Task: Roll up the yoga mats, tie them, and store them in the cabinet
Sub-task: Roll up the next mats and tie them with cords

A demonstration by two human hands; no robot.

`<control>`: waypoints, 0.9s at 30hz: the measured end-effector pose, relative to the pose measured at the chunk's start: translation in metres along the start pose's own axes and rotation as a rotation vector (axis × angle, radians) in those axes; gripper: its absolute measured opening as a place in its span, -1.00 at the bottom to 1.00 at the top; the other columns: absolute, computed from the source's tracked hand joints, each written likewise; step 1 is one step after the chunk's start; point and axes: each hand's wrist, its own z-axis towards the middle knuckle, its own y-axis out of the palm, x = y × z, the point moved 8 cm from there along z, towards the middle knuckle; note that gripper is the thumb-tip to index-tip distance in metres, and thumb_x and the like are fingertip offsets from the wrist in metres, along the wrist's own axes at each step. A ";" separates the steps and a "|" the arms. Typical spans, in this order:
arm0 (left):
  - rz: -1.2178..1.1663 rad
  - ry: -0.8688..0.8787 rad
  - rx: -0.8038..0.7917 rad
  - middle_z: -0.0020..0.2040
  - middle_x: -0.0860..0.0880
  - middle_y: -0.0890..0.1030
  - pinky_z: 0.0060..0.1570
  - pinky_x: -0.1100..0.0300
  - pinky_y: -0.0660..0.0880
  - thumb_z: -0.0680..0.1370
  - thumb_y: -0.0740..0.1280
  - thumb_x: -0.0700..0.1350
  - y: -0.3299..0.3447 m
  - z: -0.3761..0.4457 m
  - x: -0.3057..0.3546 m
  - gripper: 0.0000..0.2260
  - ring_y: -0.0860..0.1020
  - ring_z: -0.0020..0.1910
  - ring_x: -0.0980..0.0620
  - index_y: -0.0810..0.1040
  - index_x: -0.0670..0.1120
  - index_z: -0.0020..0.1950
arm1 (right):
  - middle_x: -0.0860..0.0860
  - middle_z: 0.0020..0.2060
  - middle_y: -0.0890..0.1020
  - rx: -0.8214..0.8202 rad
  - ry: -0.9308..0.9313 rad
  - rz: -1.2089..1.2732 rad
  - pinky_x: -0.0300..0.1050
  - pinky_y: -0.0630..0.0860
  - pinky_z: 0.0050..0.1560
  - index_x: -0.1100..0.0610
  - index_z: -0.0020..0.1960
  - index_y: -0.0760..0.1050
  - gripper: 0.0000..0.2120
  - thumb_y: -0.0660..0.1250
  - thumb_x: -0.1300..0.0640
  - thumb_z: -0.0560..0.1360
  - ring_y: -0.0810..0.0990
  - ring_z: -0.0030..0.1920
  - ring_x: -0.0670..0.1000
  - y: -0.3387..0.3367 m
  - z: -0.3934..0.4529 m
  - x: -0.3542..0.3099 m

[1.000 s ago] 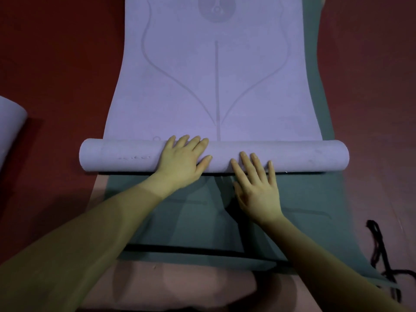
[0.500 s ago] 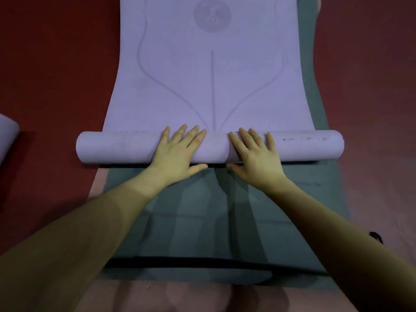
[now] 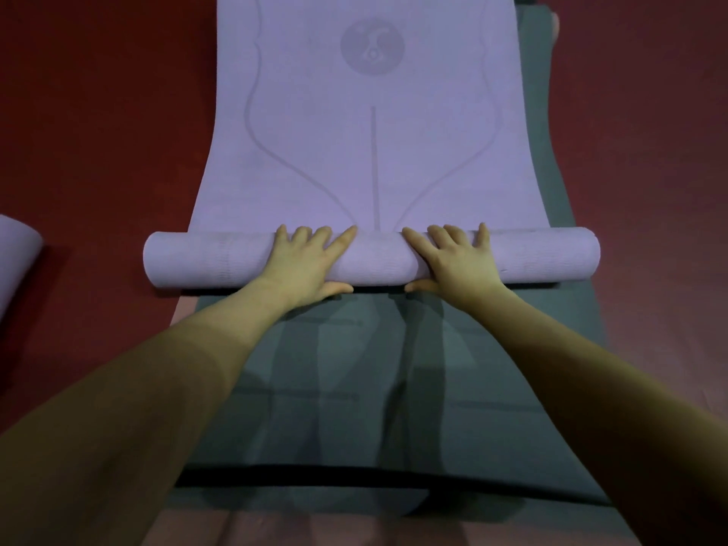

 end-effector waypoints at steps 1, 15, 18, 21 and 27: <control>-0.021 0.004 -0.001 0.45 -0.09 0.27 0.27 -0.16 0.22 0.46 0.19 0.37 -0.003 0.000 0.000 -0.19 0.33 0.30 -0.19 -0.06 0.07 0.57 | 0.13 0.28 0.46 0.017 0.007 0.002 0.49 0.06 0.30 -0.04 0.50 0.23 -0.15 0.41 -0.30 0.31 0.40 0.30 0.19 -0.002 0.000 0.000; -0.134 0.131 0.381 -0.04 -0.10 0.62 -0.20 -0.03 0.48 0.34 0.16 0.34 -0.014 -0.085 0.045 -0.35 0.54 -0.22 -0.18 0.33 0.04 0.35 | 0.12 -0.03 0.62 0.215 0.021 0.034 0.29 0.42 0.11 0.04 0.25 0.53 -0.17 0.62 -0.17 0.03 0.60 -0.04 0.19 -0.017 -0.094 -0.032; -0.154 0.139 0.400 -0.07 -0.11 0.62 -0.23 -0.01 0.49 0.33 0.21 0.33 -0.019 -0.106 0.053 -0.35 0.54 -0.25 -0.18 0.33 0.03 0.33 | 0.09 -0.04 0.62 0.201 0.029 0.048 0.22 0.43 0.09 0.03 0.24 0.54 -0.19 0.61 -0.19 0.04 0.59 -0.05 0.18 -0.019 -0.114 -0.040; -0.169 0.155 0.400 -0.09 -0.10 0.62 -0.27 0.02 0.50 0.31 0.25 0.33 -0.024 -0.124 0.061 -0.34 0.53 -0.28 -0.17 0.33 0.03 0.32 | 0.07 -0.07 0.62 0.206 0.009 0.060 0.13 0.45 0.01 0.03 0.23 0.54 -0.19 0.59 -0.22 0.04 0.59 -0.09 0.17 -0.024 -0.133 -0.044; -0.186 0.188 0.436 -0.07 -0.07 0.62 -0.23 0.06 0.50 0.36 0.16 0.32 -0.016 -0.168 0.075 -0.38 0.53 -0.26 -0.14 0.35 0.03 0.33 | 0.08 -0.06 0.61 0.213 -0.033 0.120 0.06 0.43 -0.07 0.03 0.24 0.50 -0.21 0.52 -0.25 0.08 0.57 -0.12 0.17 -0.020 -0.170 -0.064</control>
